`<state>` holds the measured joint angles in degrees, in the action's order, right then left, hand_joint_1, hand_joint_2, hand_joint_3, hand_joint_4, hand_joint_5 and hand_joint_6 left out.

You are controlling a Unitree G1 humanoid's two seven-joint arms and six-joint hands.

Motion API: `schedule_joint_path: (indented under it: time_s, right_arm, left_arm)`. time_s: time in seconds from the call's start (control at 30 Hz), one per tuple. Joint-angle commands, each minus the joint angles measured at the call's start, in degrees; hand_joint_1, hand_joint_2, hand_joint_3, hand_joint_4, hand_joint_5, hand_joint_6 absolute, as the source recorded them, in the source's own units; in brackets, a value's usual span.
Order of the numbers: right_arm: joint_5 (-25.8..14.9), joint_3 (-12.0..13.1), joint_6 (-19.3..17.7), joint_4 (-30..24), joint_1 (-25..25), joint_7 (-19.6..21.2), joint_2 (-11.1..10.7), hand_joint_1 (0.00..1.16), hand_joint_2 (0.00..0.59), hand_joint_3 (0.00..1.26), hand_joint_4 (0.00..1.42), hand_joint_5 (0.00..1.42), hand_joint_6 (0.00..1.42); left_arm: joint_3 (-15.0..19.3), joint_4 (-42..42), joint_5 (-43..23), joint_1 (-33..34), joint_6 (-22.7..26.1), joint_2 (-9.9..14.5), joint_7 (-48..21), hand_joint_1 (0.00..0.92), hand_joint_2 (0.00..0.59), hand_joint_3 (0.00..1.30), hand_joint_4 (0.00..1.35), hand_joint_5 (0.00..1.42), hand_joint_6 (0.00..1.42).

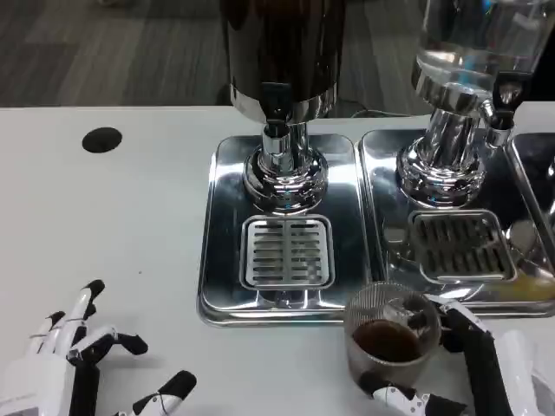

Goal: Grasp the cup under the faucet to collect the drink, then remove the cup.

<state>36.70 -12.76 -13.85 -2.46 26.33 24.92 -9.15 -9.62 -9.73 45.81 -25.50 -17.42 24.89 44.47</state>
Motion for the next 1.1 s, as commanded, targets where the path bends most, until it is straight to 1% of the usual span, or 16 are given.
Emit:
schedule_joint_path:
  time_s: [0.03,0.13,0.3,0.53,0.63,0.67,0.73,0.83,0.93,1.03,1.1]
  right_arm:
    - [-1.00,-0.01,-3.11,0.31,-0.55,1.04,-0.25,0.73,0.201,0.26,0.42,0.43,0.44]
    - [-0.95,-0.07,-3.41,0.88,-0.66,0.85,-0.58,0.71,0.196,0.23,0.36,0.40,0.42]
    - [-1.70,-0.73,-4.85,3.17,-1.73,-1.10,-1.91,0.68,0.189,0.16,0.27,0.34,0.39]
    - [-1.65,-0.95,-6.84,4.38,-2.69,-1.31,-3.07,0.66,0.174,0.07,0.19,0.26,0.33]
    - [-2.66,-1.07,-8.03,4.97,-3.18,-2.76,-3.99,0.62,0.167,0.01,0.09,0.18,0.27]
    - [-3.16,-1.10,-8.79,5.31,-3.38,-3.30,-4.41,0.60,0.163,0.00,0.02,0.15,0.24]
    - [-3.97,-0.93,-9.85,5.67,-3.48,-3.82,-4.83,0.53,0.151,0.00,0.00,0.08,0.18]
    - [-6.09,0.01,-10.94,5.60,-3.32,-4.29,-4.98,0.45,0.147,0.00,0.00,0.00,0.11]
    - [-7.84,1.18,-11.68,4.63,-3.01,-4.81,-5.15,0.38,0.134,0.00,0.00,0.00,0.06]
    - [-9.29,3.06,-12.65,2.24,-1.96,-4.63,-4.99,0.37,0.134,0.00,0.00,0.00,0.05]
    - [-9.60,4.15,-13.08,0.72,-1.26,-4.25,-4.72,0.34,0.145,0.00,0.00,0.00,0.04]
  left_arm:
    - [0.29,0.22,-0.22,-0.10,-0.36,0.46,-0.96,0.000,0.099,0.65,0.05,0.20,0.16]
    - [0.22,0.73,1.09,-0.23,0.63,0.87,-0.80,0.000,0.099,0.65,0.05,0.21,0.16]
    - [-0.08,0.31,1.77,-0.15,1.30,0.75,-0.72,0.000,0.098,0.66,0.05,0.21,0.16]
    - [0.24,0.58,1.75,-0.19,1.11,0.62,-0.99,0.000,0.098,0.66,0.05,0.22,0.16]
    - [0.39,0.84,1.75,-0.21,1.16,0.65,-1.09,0.000,0.098,0.66,0.06,0.22,0.16]
    - [0.41,0.88,1.75,-0.20,1.17,0.65,-1.14,0.000,0.098,0.66,0.06,0.22,0.16]
    - [0.37,0.94,1.87,-0.17,1.21,0.65,-1.20,0.000,0.098,0.66,0.06,0.22,0.16]
    - [0.30,0.92,1.94,-0.07,1.21,0.64,-1.25,0.000,0.098,0.66,0.06,0.22,0.16]
    - [0.31,0.95,1.90,-0.03,1.12,0.61,-1.21,0.000,0.097,0.67,0.06,0.22,0.16]
    - [0.34,1.01,1.72,-0.09,0.95,0.54,-1.16,0.000,0.097,0.67,0.06,0.22,0.16]
    - [0.36,0.98,1.58,-0.10,0.84,0.50,-1.16,0.000,0.097,0.67,0.06,0.22,0.16]
